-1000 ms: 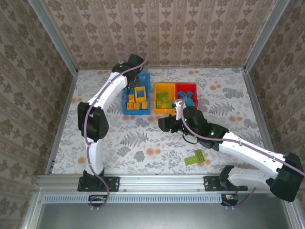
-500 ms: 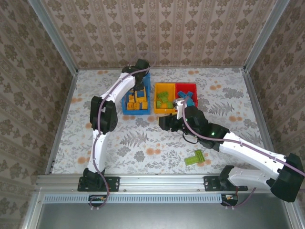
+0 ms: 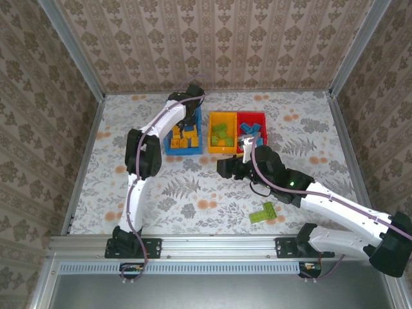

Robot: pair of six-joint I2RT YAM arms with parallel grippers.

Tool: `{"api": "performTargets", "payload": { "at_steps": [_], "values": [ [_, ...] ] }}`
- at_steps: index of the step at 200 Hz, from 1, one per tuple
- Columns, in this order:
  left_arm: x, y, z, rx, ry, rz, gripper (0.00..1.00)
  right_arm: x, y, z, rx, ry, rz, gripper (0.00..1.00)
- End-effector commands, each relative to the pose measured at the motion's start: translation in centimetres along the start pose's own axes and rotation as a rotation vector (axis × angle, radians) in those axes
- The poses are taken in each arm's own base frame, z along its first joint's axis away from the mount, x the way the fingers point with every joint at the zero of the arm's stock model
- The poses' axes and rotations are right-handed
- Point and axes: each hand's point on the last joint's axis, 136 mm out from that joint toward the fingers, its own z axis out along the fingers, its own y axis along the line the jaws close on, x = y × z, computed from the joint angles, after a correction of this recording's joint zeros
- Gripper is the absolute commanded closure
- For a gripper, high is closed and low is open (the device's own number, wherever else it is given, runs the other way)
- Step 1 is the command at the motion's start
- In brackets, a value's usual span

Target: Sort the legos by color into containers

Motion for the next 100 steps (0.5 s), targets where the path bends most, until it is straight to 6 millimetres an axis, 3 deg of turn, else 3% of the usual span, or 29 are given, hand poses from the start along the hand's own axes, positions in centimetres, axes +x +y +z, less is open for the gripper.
{"api": "performTargets", "payload": {
  "at_steps": [1, 31, 57, 82, 100],
  "values": [
    [-0.6, 0.4, -1.6, -0.008, -0.016, 0.016, 0.40, 0.4, -0.8, -0.6, 0.029, 0.009, 0.018, 0.21],
    [-1.5, 0.2, -4.5, 0.023, -0.069, 0.014, 0.40, 0.6, -1.2, -1.2, 0.044, 0.012, 0.032, 0.21],
    [-2.4, 0.6, -8.6, 0.044, -0.143, -0.005, 0.40, 0.7, -2.4, -2.8, 0.097, -0.002, 0.064, 0.22],
    [-1.8, 1.8, -13.7, 0.089, -0.210, -0.083, 0.40, 1.8, -6.9, -5.6, 0.341, 0.019, 0.168, 0.23],
    [-0.2, 2.0, -17.3, 0.171, -0.269, -0.115, 0.40, 4.5, -9.8, -7.7, 0.503, 0.096, 0.252, 0.24]
  ]
}}
